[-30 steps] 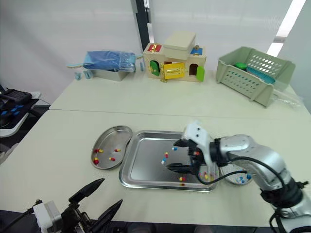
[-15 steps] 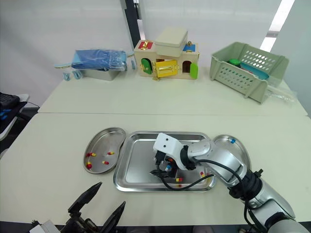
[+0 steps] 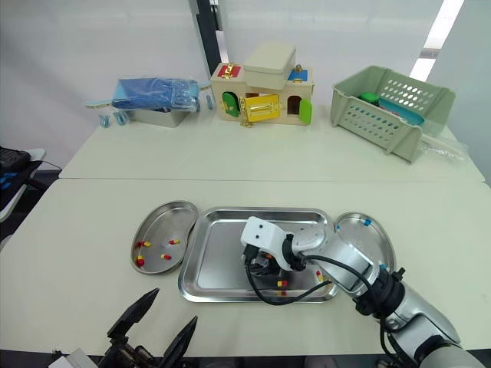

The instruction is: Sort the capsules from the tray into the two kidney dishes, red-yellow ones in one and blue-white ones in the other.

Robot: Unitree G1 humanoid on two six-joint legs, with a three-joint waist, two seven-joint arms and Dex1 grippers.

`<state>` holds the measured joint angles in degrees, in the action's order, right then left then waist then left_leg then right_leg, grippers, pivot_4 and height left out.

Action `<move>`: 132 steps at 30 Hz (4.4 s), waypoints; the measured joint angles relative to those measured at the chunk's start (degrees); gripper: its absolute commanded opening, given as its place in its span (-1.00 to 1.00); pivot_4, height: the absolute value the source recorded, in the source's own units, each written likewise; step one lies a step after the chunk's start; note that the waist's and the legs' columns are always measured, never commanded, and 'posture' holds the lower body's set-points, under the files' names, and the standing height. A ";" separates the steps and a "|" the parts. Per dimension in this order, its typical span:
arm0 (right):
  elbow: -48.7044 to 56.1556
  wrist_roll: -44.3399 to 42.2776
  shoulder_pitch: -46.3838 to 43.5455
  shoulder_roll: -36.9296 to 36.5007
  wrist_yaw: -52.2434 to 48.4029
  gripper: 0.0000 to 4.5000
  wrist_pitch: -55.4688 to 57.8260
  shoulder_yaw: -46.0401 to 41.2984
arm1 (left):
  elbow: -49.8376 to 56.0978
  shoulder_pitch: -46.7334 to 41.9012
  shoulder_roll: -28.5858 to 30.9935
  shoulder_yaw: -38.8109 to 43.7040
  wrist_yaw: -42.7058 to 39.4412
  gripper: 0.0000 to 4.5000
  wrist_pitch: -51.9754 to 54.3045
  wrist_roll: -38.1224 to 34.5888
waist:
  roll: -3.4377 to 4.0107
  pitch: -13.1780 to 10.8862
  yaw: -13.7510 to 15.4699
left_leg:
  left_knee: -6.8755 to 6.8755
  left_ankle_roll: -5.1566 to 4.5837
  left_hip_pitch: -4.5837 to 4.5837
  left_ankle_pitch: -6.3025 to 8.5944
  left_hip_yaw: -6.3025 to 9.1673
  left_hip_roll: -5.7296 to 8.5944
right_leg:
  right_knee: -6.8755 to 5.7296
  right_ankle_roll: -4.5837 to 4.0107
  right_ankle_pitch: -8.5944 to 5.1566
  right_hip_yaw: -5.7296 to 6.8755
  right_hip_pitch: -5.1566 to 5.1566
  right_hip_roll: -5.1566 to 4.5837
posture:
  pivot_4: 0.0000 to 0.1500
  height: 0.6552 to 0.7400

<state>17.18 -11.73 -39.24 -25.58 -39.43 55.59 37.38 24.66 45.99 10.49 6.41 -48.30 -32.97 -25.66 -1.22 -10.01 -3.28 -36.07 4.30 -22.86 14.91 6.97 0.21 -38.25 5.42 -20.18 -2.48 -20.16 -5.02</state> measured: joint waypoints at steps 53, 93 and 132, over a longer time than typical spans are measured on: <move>-0.01 3.22 5.26 1.87 -5.77 -0.73 -6.76 -6.48 | -0.12 -0.18 6.03 -3.97 5.04 1.00 -0.68 2.58 | 0.01 0.06 0.04 | -0.33 0.02 0.10 -0.03 0.01 0.00 | -0.67 -0.06 -0.04 -0.06 -0.02 0.04 | 1.00 1.00; 9.70 -8.51 47.14 -21.42 -10.61 0.28 -21.75 -52.76 | -0.50 -12.00 20.67 -2.01 -12.36 1.00 8.78 -8.29 | 0.09 0.06 1.43 | -0.37 0.01 0.75 -0.02 0.02 -0.10 | -0.52 -0.12 -0.09 0.07 0.86 0.10 | 1.00 1.00; -23.30 -13.26 47.79 -32.47 -31.71 1.00 -37.04 -65.62 | -28.76 -19.91 46.13 37.48 -7.38 1.00 36.35 -10.63 | 0.03 -0.06 1.22 | -0.12 0.01 0.99 -0.02 -0.14 -0.11 | -0.44 -0.12 -0.11 0.00 0.92 0.09 | 1.00 1.00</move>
<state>-6.12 -24.98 8.55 -58.05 -71.13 18.55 -28.24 -4.10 26.08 56.61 43.88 -55.68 3.39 -36.29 -1.19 -10.07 -2.07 -36.18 4.30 -21.87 14.89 6.83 0.11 -38.69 5.29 -20.29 -2.48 -19.24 -4.93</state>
